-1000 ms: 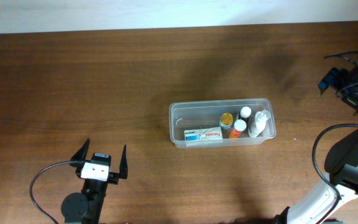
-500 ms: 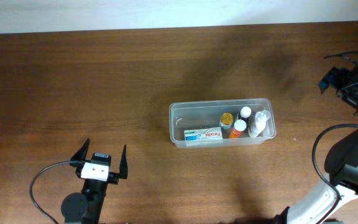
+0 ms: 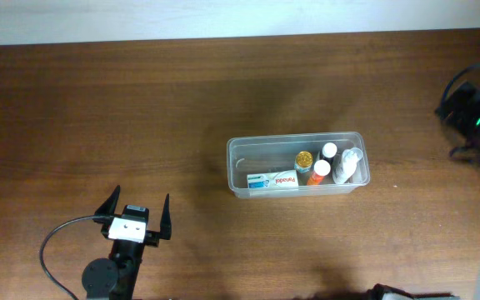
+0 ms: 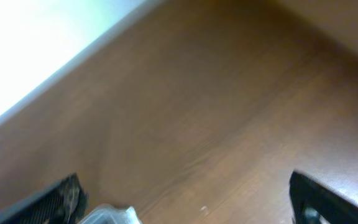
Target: Pack container
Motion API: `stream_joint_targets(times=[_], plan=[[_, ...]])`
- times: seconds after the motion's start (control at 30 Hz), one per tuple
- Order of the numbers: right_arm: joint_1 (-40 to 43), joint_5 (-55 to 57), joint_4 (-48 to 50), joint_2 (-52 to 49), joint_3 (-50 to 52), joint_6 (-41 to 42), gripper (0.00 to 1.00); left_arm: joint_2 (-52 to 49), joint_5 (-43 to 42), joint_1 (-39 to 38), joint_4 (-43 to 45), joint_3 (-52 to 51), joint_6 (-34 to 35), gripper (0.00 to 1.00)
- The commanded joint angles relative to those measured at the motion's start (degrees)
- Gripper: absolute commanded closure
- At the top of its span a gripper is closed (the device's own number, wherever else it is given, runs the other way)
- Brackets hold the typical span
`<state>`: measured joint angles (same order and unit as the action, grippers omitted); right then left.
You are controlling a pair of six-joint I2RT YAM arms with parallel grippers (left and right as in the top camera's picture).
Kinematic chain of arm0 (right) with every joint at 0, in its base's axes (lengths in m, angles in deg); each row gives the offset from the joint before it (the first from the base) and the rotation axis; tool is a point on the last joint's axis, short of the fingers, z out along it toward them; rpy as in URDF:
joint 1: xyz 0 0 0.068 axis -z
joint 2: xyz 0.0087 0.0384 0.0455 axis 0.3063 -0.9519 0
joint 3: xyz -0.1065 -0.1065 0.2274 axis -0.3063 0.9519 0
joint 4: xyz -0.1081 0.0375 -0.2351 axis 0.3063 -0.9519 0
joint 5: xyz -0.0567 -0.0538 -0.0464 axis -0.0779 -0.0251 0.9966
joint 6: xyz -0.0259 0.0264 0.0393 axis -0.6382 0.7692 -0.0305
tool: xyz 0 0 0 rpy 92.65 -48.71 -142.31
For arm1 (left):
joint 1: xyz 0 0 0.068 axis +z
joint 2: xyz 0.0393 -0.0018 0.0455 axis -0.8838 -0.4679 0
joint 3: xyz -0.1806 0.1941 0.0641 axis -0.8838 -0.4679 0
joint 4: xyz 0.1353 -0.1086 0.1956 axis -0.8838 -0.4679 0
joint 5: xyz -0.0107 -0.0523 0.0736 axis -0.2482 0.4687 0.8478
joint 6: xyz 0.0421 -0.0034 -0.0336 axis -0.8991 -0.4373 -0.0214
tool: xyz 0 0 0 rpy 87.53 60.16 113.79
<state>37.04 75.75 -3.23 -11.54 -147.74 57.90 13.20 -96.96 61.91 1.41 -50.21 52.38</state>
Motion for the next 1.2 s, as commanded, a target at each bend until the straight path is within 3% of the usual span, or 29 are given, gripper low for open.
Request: stream_joint_targets(times=[0.0, 0.17, 0.53, 0.83, 1.17], plan=[[-6.3, 0.8, 8.3, 12.9, 13.9, -1.6, 0.02, 0.5, -0.8, 0.2, 0.0, -0.4, -0.5, 0.01], [-15.0, 0.8, 22.3, 31.8, 33.3, -5.8, 0.02, 0.5, -0.9, 0.2, 0.0, -0.4, -0.5, 0.01], [-19.9, 0.3, 44.3, 59.9, 61.9, -5.7, 0.02, 0.5, -0.9, 0.2, 0.0, -0.4, -0.5, 0.01], [-22.3, -1.3, 58.0, 68.4, 74.2, -5.8, 0.02, 0.5, -0.8, 0.2, 0.0, -0.4, -0.5, 0.01], [-22.2, -1.9, 59.1, 70.8, 79.5, -6.6, 0.02, 0.5, -0.9, 0.2, 0.0, -0.4, -0.5, 0.01]])
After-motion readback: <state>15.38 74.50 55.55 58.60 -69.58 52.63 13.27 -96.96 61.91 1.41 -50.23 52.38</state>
